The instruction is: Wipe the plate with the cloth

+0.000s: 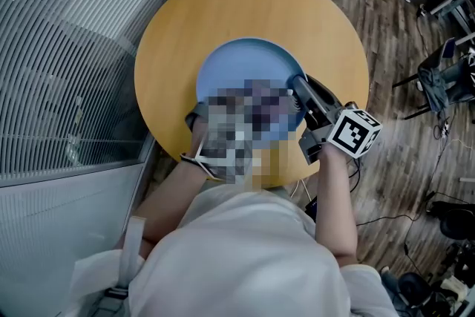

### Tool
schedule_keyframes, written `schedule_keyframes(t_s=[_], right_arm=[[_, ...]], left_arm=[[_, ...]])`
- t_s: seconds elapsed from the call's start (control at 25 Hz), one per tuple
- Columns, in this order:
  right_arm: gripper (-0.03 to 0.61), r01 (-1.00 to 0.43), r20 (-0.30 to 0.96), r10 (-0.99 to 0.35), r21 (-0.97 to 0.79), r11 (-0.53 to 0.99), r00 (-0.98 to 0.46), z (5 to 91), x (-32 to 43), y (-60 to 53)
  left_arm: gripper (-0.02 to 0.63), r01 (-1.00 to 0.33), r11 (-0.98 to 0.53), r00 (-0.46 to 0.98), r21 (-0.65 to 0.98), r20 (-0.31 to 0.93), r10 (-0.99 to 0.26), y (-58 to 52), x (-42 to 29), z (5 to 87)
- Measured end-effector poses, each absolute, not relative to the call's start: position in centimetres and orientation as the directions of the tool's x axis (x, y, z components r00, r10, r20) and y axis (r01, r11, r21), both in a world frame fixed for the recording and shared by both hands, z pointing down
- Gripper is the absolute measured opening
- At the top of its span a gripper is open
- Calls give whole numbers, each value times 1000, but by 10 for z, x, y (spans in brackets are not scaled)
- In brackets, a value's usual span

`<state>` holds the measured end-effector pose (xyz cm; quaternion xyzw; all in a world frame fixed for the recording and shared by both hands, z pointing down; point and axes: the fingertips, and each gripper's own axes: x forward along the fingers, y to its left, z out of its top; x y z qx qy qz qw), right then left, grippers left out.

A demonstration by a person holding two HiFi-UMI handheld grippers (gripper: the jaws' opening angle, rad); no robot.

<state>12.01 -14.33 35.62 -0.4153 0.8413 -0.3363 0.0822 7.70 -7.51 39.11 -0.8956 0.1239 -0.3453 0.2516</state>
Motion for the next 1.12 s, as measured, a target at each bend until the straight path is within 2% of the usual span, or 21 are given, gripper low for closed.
schedule_keyframes(t_s=[0.32, 1.12], right_arm=[[80, -643, 133, -763, -639, 422, -632, 357, 124, -143], [83, -652, 125, -775, -633, 418, -619, 360, 129, -145]], left_arm=[[77, 2, -830, 732, -558, 566, -379, -68, 76, 398], [77, -84, -848, 705, -522, 571, -421, -84, 46, 411]])
